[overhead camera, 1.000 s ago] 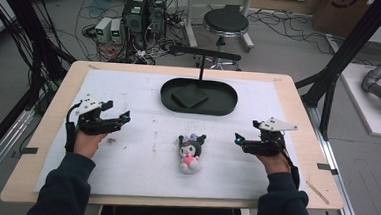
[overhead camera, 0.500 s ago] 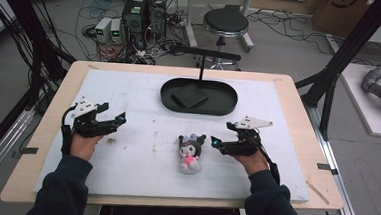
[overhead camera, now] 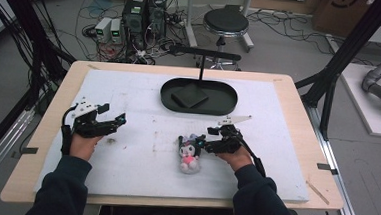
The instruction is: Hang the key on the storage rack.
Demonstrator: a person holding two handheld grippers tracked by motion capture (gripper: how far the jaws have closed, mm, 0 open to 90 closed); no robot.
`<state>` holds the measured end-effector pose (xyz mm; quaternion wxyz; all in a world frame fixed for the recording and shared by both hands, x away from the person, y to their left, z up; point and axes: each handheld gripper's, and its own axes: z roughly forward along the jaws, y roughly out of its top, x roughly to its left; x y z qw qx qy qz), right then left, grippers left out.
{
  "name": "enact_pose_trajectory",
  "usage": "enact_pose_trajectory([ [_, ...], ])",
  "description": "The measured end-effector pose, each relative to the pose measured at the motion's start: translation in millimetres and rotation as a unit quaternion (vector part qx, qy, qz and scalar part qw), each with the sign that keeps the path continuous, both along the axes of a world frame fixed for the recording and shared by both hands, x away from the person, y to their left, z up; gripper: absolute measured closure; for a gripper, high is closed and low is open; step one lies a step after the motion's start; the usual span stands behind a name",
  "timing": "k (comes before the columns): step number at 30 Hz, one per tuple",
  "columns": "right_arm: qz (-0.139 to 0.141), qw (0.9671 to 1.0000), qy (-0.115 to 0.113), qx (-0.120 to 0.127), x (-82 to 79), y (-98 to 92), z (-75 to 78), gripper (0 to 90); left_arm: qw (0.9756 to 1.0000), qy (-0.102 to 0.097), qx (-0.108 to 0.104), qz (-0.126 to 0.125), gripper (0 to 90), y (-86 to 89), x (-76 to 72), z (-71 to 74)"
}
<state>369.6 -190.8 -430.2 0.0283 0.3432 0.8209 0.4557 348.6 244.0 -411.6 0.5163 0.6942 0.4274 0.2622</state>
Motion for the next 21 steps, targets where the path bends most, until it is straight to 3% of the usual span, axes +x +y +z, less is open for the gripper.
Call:
enact_pose_trajectory([
  [4, 0.012, 0.9991, 0.033, 0.025, 6.2, 0.5, -5.8, 26.9, 1.0000, 0.002, 0.003, -0.002, 25.2, -0.9, 0.8, -0.7],
  [5, 0.021, 0.9982, 0.043, 0.036, 7.1, 1.0, -7.0, 31.6, 1.0000, 0.002, 0.004, -0.002, 25.4, -1.1, 0.9, -0.8],
  [7, 0.039, 0.9974, 0.042, 0.044, 7.1, 1.4, -6.3, 45.1, 1.0000, 0.001, 0.003, -0.001, 25.5, -1.9, 1.3, -1.2],
  [8, 0.047, 0.9976, 0.029, 0.043, 5.2, 2.6, -4.0, 49.1, 1.0000, 0.001, 0.004, -0.001, 25.5, -1.9, 1.3, -1.2],
  [10, 0.058, 0.9976, 0.011, 0.035, 2.2, 2.8, 0.0, 69.9, 1.0000, 0.001, 0.003, 0.000, 25.5, -1.8, 1.3, -1.2],
  [11, 0.057, 0.9982, -0.015, 0.013, -1.6, 2.4, 5.1, 78.0, 1.0000, 0.001, 0.003, 0.000, 25.5, -1.7, 1.3, -1.1],
  [13, 0.057, 0.9980, -0.026, 0.006, -2.1, 1.8, 6.3, 80.9, 1.0000, 0.001, 0.005, -0.001, 25.6, -0.8, 1.0, -0.8],
  [16, 0.051, 0.9974, -0.044, -0.025, -1.9, -3.1, 13.1, 82.3, 1.0000, 0.000, 0.003, 0.001, 25.6, -0.2, 0.6, -0.4],
  [19, 0.040, 0.9939, -0.074, -0.072, 0.0, -9.7, 23.4, 82.5, 1.0000, -0.001, 0.003, 0.003, 25.6, 0.6, 0.2, 0.0],
  [21, 0.046, 0.9905, -0.078, -0.103, 4.8, -14.5, 29.3, 82.6, 1.0000, -0.001, 0.002, 0.004, 25.5, 0.6, 0.3, 0.1],
])
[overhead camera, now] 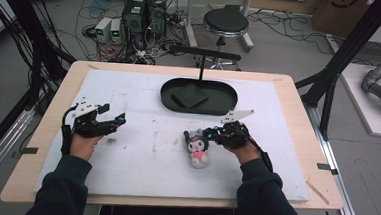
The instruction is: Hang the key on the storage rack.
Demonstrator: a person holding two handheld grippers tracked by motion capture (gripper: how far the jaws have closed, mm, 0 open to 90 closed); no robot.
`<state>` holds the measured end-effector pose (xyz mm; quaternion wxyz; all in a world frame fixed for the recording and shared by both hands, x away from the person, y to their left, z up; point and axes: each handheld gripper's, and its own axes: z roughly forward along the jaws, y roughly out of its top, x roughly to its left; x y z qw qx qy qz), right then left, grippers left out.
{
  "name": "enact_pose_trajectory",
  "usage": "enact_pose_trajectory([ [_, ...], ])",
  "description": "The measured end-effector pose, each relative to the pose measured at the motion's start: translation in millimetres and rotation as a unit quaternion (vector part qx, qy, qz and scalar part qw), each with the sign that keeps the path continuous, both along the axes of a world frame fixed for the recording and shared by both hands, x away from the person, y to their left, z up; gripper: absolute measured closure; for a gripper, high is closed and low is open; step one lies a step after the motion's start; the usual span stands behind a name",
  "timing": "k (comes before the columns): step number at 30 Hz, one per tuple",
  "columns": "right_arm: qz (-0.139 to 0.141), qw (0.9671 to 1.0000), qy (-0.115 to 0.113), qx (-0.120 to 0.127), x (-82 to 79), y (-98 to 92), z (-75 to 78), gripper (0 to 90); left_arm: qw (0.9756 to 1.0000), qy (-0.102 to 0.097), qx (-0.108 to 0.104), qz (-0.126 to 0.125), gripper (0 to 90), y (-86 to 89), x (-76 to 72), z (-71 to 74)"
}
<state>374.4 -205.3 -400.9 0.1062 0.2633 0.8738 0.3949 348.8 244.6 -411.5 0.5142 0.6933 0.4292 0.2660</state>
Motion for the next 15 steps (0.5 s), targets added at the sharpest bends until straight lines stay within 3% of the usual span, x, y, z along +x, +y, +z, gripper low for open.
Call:
enact_pose_trajectory([
  [4, 0.029, 0.9975, -0.009, -0.064, 12.5, -4.4, 13.2, 82.7, 1.0000, -0.001, 0.000, -0.001, 25.7, -0.4, 0.4, 0.2],
  [5, 0.039, 0.9953, -0.025, -0.085, 16.1, -3.4, 16.9, 82.7, 1.0000, -0.002, -0.002, 0.000, 25.7, -0.6, 0.5, 0.3],
  [6, 0.044, 0.9940, -0.028, -0.096, 17.4, -2.3, 19.2, 82.7, 1.0000, -0.002, -0.002, -0.001, 25.9, -0.6, 0.5, 0.4],
  [10, 0.045, 0.9924, -0.052, -0.102, 21.6, 6.2, 21.8, 82.6, 1.0000, -0.002, -0.002, 0.000, 26.0, 0.3, 0.3, 0.8],
  [13, 0.033, 0.9886, -0.075, -0.126, 20.1, 15.9, 17.6, 81.2, 1.0000, -0.002, -0.003, 0.000, 26.0, 0.5, 0.2, 0.8],
  [15, 0.024, 0.9872, -0.090, -0.129, 19.0, 20.1, 17.2, 72.8, 1.0000, -0.002, -0.003, -0.002, 26.1, 0.6, 0.1, 1.0],
])
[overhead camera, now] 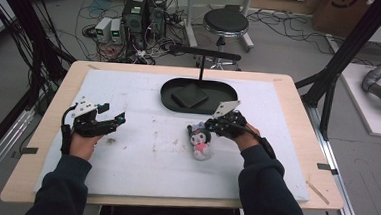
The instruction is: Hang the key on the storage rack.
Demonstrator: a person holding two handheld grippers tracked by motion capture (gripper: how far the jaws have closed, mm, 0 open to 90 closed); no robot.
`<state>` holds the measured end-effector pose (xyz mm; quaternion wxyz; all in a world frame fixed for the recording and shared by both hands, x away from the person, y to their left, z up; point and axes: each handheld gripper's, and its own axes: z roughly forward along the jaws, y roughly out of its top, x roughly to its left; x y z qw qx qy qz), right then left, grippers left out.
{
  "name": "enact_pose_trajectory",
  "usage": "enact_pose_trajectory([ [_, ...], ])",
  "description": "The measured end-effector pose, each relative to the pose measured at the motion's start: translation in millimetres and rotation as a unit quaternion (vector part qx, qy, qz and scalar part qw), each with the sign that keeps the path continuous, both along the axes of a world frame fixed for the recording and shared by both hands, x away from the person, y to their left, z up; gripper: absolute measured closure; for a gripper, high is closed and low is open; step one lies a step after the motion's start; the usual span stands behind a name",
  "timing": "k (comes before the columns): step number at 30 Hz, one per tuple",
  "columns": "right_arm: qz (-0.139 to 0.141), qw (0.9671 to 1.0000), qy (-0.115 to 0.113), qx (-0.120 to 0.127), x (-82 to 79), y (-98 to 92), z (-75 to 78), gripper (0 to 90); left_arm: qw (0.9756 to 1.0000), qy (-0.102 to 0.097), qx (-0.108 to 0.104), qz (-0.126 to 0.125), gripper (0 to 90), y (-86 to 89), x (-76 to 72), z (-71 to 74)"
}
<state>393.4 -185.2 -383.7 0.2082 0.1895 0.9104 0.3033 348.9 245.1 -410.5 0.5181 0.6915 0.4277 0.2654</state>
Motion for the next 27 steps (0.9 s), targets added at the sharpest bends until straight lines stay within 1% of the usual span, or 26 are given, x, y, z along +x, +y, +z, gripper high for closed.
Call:
enact_pose_trajectory([
  [1, -0.019, 0.9997, -0.001, 0.015, 0.0, 1.1, 0.4, 60.6, 1.0000, 0.000, 0.001, -0.001, 26.2, 0.1, -0.1, 0.1],
  [2, -0.036, 0.9989, 0.004, 0.029, 0.1, 1.2, 1.3, 52.5, 1.0000, 0.000, 0.001, -0.001, 26.2, 0.5, -0.3, 0.3],
  [3, -0.059, 0.9969, 0.014, 0.051, -0.5, 0.8, 2.2, 49.4, 1.0000, 0.000, 0.000, 0.000, 26.3, 0.5, -0.4, 0.4],
  [4, -0.072, 0.9947, 0.018, 0.071, -2.0, 0.1, 2.8, 45.3, 1.0000, -0.001, 0.001, 0.001, 26.4, 1.1, -0.5, 0.6],
  [5, -0.093, 0.9910, 0.022, 0.094, -5.9, 0.0, 3.1, 39.0, 1.0000, 0.000, 0.000, 0.001, 26.4, 1.4, -0.5, 0.6],
  [6, -0.108, 0.9876, 0.027, 0.111, -9.2, 0.0, 2.4, 35.2, 1.0000, 0.000, -0.001, 0.001, 26.4, 1.5, -0.5, 0.4],
  [7, -0.118, 0.9852, 0.031, 0.120, -12.0, 0.3, 1.2, 30.8, 1.0000, 0.000, -0.001, 0.001, 26.4, 1.7, -0.5, 0.3],
  [8, -0.129, 0.9832, 0.034, 0.125, -15.9, 2.2, -1.7, 25.8, 1.0000, 0.001, -0.001, 0.002, 26.4, 1.6, -0.5, 0.2],
  [10, -0.146, 0.9810, 0.043, 0.121, -24.4, 8.2, -10.2, 20.6, 1.0000, 0.000, 0.000, 0.001, 26.4, 1.4, -0.7, 0.5],
  [11, -0.147, 0.9807, 0.048, 0.119, -28.2, 11.4, -14.9, 20.6, 1.0000, 0.000, 0.000, 0.001, 26.5, 1.3, -0.8, 0.6],
  [13, -0.153, 0.9810, 0.044, 0.111, -36.6, 20.4, -23.7, 20.7, 1.0000, 0.001, 0.000, 0.000, 26.5, 1.2, -0.7, 0.4],
  [15, -0.147, 0.9844, 0.033, 0.091, -43.9, 29.7, -31.3, 20.6, 1.0000, 0.001, -0.001, 0.000, 26.5, 1.6, -0.6, 0.3],
  [16, -0.129, 0.9888, 0.031, 0.069, -47.8, 37.2, -39.0, 20.5, 1.0000, 0.001, -0.001, 0.000, 26.6, 1.8, -0.5, 0.3],
  [17, -0.129, 0.9888, 0.031, 0.069, -47.8, 37.2, -39.0, 20.5, 1.0000, 0.002, -0.001, 0.000, 26.6, 2.0, -0.5, 0.3],
  [18, -0.121, 0.9910, 0.034, 0.046, -48.5, 40.4, -42.8, 20.1, 1.0000, 0.002, -0.001, 0.001, 26.6, 2.3, -0.6, 0.3],
  [19, -0.117, 0.9923, 0.034, 0.024, -48.3, 42.1, -46.1, 20.2, 1.0000, 0.002, -0.002, 0.000, 26.7, 2.6, -0.8, 0.1],
  [20, -0.106, 0.9937, 0.037, 0.005, -46.3, 40.6, -48.1, 22.1, 1.0000, 0.000, -0.002, -0.001, 27.7, 2.8, -1.0, 0.1],
  [21, -0.101, 0.9941, 0.040, -0.001, -45.3, 38.5, -47.9, 27.8, 1.0000, -0.002, 0.001, -0.002, 29.4, 3.2, -1.3, 0.3],
  [22, -0.090, 0.9950, 0.043, -0.003, -41.9, 34.2, -46.6, 29.2, 1.0000, -0.002, 0.001, -0.001, 30.2, 3.4, -1.7, 0.3],
  [23, -0.083, 0.9950, 0.056, -0.001, -39.5, 30.4, -45.1, 30.7, 1.0000, -0.003, 0.000, 0.000, 30.2, 3.6, -1.9, 0.3],
  [24, -0.065, 0.9962, 0.057, -0.011, -37.2, 26.6, -43.4, 31.2, 1.0000, -0.002, 0.002, 0.000, 30.2, 4.2, -2.0, 0.4],
  [25, -0.053, 0.9970, 0.053, -0.017, -36.3, 24.9, -42.8, 31.2, 1.0000, -0.002, 0.000, 0.000, 30.2, 4.5, -2.0, 0.2],
  [26, -0.032, 0.9981, 0.045, -0.027, -34.9, 22.3, -42.3, 31.1, 1.0000, -0.002, -0.001, 0.002, 30.2, 4.6, -2.1, 0.2],
  [27, -0.014, 0.9985, 0.041, -0.033, -33.7, 20.2, -42.2, 30.7, 1.0000, -0.003, 0.000, 0.003, 30.2, 4.9, -2.0, 0.3],
])
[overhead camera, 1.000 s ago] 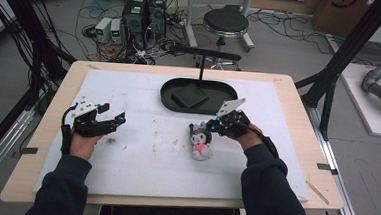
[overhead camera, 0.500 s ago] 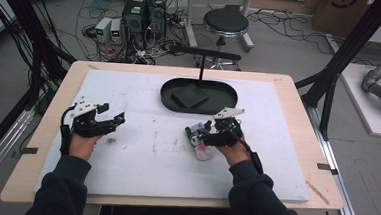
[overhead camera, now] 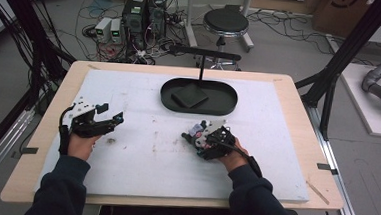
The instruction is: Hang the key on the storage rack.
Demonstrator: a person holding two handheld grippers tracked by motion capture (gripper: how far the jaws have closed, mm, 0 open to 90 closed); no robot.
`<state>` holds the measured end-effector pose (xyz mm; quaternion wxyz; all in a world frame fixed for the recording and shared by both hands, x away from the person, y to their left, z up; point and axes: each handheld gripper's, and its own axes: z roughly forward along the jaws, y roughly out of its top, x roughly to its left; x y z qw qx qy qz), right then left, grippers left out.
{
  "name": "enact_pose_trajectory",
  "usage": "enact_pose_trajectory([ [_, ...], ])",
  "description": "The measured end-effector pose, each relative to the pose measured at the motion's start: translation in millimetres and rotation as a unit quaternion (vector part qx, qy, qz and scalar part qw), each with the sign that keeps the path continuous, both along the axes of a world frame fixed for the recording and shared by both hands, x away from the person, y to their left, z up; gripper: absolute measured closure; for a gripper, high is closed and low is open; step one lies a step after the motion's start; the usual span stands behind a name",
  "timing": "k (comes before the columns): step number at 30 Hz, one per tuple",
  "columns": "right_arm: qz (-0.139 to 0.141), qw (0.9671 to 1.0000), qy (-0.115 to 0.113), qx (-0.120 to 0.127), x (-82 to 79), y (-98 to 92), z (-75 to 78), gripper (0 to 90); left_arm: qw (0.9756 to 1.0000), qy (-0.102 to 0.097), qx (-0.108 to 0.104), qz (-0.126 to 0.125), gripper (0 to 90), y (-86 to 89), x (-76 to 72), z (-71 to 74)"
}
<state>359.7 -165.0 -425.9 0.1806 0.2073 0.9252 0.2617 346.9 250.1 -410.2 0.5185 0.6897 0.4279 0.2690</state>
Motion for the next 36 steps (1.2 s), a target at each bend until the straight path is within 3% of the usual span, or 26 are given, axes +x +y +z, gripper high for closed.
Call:
enact_pose_trajectory([
  [2, 0.003, 1.0000, -0.003, 0.002, 1.9, -3.6, 0.8, 26.8, 1.0000, -0.001, -0.001, 0.003, 30.1, 0.5, -0.1, 0.0],
  [5, -0.045, 0.9985, -0.003, 0.031, 2.8, -2.7, -0.5, 19.9, 1.0000, 0.000, -0.003, 0.006, 29.2, 0.9, 0.3, -0.1],
  [8, -0.070, 0.9972, -0.001, 0.029, 2.9, 0.9, -6.0, 19.3, 1.0000, 0.000, -0.002, 0.006, 29.1, 1.3, 0.3, -0.1],
  [9, -0.078, 0.9965, 0.011, 0.029, 2.3, 1.0, -9.7, 20.6, 1.0000, 0.000, -0.002, 0.005, 29.2, 1.3, 0.1, 0.0],
  [10, -0.078, 0.9965, 0.011, 0.029, 2.3, 1.0, -9.7, 20.6, 1.0000, 0.000, -0.003, 0.005, 29.2, 1.5, 0.1, -0.1],
  [12, -0.073, 0.9966, 0.016, 0.036, 1.5, -0.2, -7.7, 30.1, 1.0000, 0.001, -0.004, 0.007, 29.2, 2.0, 0.1, -0.2],
  [13, -0.071, 0.9969, 0.008, 0.033, 1.0, -0.4, -6.8, 31.0, 1.0000, 0.001, -0.005, 0.008, 29.2, 2.5, 0.2, -0.5],
  [16, -0.071, 0.9967, 0.011, 0.038, 1.9, -5.2, -3.5, 34.1, 0.9999, 0.002, -0.006, 0.008, 29.1, 3.4, 0.0, -0.6],
  [19, -0.066, 0.9955, 0.000, 0.068, 2.9, -12.5, 6.4, 34.6, 0.9999, 0.001, -0.006, 0.010, 29.2, 4.0, 0.0, -0.4],
  [25, -0.077, 0.9900, -0.028, 0.115, 12.7, -35.1, 36.7, 34.6, 0.9999, 0.001, -0.006, 0.010, 29.2, 3.7, 0.2, -0.6],
  [31, -0.078, 0.9845, -0.054, 0.148, 30.4, -59.5, 73.0, 34.5, 0.9999, -0.001, -0.008, 0.011, 29.1, 4.6, 0.6, -0.6],
  [36, -0.092, 0.9791, -0.064, 0.170, 43.6, -71.0, 92.1, 34.5, 0.9999, -0.002, -0.010, 0.010, 29.2, 4.9, 0.7, -0.6],
])
